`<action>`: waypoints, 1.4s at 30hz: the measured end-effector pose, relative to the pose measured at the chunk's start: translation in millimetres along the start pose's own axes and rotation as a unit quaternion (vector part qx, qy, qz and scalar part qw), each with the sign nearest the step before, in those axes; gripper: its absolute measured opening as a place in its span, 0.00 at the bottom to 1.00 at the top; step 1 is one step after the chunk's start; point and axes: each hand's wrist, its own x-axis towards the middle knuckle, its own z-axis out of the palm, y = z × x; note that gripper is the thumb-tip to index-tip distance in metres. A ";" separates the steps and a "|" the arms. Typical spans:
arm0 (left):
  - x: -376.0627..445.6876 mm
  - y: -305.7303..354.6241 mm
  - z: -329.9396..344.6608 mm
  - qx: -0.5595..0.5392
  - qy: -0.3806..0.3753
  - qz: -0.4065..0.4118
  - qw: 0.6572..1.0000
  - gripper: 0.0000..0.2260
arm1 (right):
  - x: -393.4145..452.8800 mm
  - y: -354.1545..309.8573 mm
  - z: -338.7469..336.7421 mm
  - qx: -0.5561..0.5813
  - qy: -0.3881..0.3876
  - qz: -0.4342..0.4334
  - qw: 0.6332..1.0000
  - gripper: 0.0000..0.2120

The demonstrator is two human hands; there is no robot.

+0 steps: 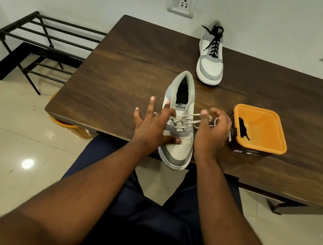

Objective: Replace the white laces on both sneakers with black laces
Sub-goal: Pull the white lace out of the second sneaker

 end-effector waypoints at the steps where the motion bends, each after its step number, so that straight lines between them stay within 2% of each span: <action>1: 0.4 -0.2 0.6 0.001 0.001 0.002 1.000 0.29 | -2.0 0.8 -0.4 -0.069 -0.028 -0.051 0.996 0.11; 2: 0.6 -0.7 0.8 0.002 0.000 0.004 1.000 0.29 | -4.5 0.9 -0.8 -0.145 -0.068 -0.104 0.982 0.15; 4: 1.0 -1.0 1.9 0.004 -0.002 0.007 1.000 0.30 | -4.7 3.1 1.1 -0.258 -0.140 -0.166 0.941 0.16; 6: 0.9 -1.5 2.7 0.000 -0.004 0.008 1.000 0.29 | -3.1 4.5 5.4 -0.298 -0.160 -0.170 0.926 0.10; 8: 0.9 -1.6 2.7 -0.005 -0.002 0.005 1.000 0.29 | -2.1 2.1 8.7 -0.296 -0.147 -0.190 0.925 0.06; 9: 0.8 -1.3 2.4 -0.005 -0.003 0.005 1.000 0.30 | -1.0 1.2 9.7 -0.280 -0.127 -0.206 0.929 0.05; 11: 0.5 -1.7 1.3 -0.007 -0.004 0.005 1.000 0.29 | 5.5 -5.2 9.3 -0.184 -0.042 -0.194 0.963 0.07; 13: 0.5 -1.6 0.8 -0.012 -0.005 0.005 1.000 0.28 | 16.7 -13.1 4.8 0.000 0.055 -0.098 0.994 0.06; 14: 0.3 -1.6 0.5 -0.014 -0.006 0.003 1.000 0.28 | 21.2 -14.5 2.7 0.069 0.077 -0.047 0.994 0.05; 15: 0.2 -2.2 0.6 -0.015 -0.005 0.003 1.000 0.28 | 22.2 -16.0 0.8 0.087 0.081 -0.020 0.993 0.05; 16: 0.6 -2.1 1.1 -0.014 -0.004 0.003 1.000 0.28 | 21.2 -16.4 -0.9 0.053 0.072 -0.025 0.996 0.08; 18: 1.7 -1.8 2.6 -0.011 -0.002 0.003 1.000 0.28 | 16.4 -11.7 -2.2 -0.073 0.003 -0.106 0.992 0.15; 20: 1.8 -1.8 3.2 -0.010 0.000 0.003 1.000 0.29 | 11.1 -5.0 1.2 -0.186 -0.109 -0.183 0.959 0.17; 22: 1.3 -1.2 2.4 -0.006 0.000 0.003 1.000 0.30 | 9.8 1.1 6.3 -0.285 -0.203 -0.224 0.910 0.15; 23: 0.5 -1.0 1.5 -0.002 -0.003 0.003 1.000 0.30 | 9.4 1.5 8.3 -0.312 -0.226 -0.238 0.891 0.12; 26: 0.3 0.9 -1.4 0.014 -0.014 0.004 1.000 0.32 | 17.1 -2.5 9.7 -0.339 -0.229 -0.303 0.861 0.04; 27: 0.4 1.7 -2.4 0.019 -0.017 0.003 1.000 0.32 | 22.2 -5.7 8.8 -0.324 -0.219 -0.309 0.867 0.04; 28: 0.0 1.6 -3.4 0.019 -0.018 0.003 1.000 0.32 | 28.2 -11.4 6.8 -0.282 -0.197 -0.288 0.894 0.03; 30: 0.2 0.9 -3.7 0.011 -0.017 0.003 1.000 0.30 | 43.9 -25.0 0.8 -0.134 -0.101 -0.191 0.967 0.03; 31: 0.0 0.2 -3.2 0.008 -0.017 0.003 1.000 0.29 | 52.6 -29.0 -2.4 -0.058 -0.045 -0.148 0.986 0.04; 33: 0.3 -0.1 -3.2 0.007 -0.019 0.009 1.000 0.29 | 69.5 -35.2 -7.6 0.015 0.021 -0.094 0.995 0.03; 34: 0.8 0.1 -4.0 0.013 -0.021 0.013 1.000 0.29 | 77.2 -36.6 -7.6 0.009 0.012 -0.070 0.997 0.03; 37: 2.6 6.3 -7.7 0.058 -0.029 0.026 0.998 0.24 | 76.5 -30.1 -7.8 -0.171 -0.079 -0.028 0.982 0.21; 39: 3.6 15.3 -11.8 0.053 -0.004 0.017 0.998 0.14 | 63.8 -20.5 -10.9 -0.227 -0.132 -0.090 0.961 0.24; 41: 7.4 25.6 -16.7 0.047 0.021 0.003 0.999 0.10 | 48.6 -4.7 -10.0 -0.199 -0.242 -0.142 0.939 0.25; 42: 10.4 30.3 -19.1 0.057 0.018 -0.003 0.998 0.10 | 39.7 2.4 -9.5 -0.200 -0.307 -0.149 0.918 0.29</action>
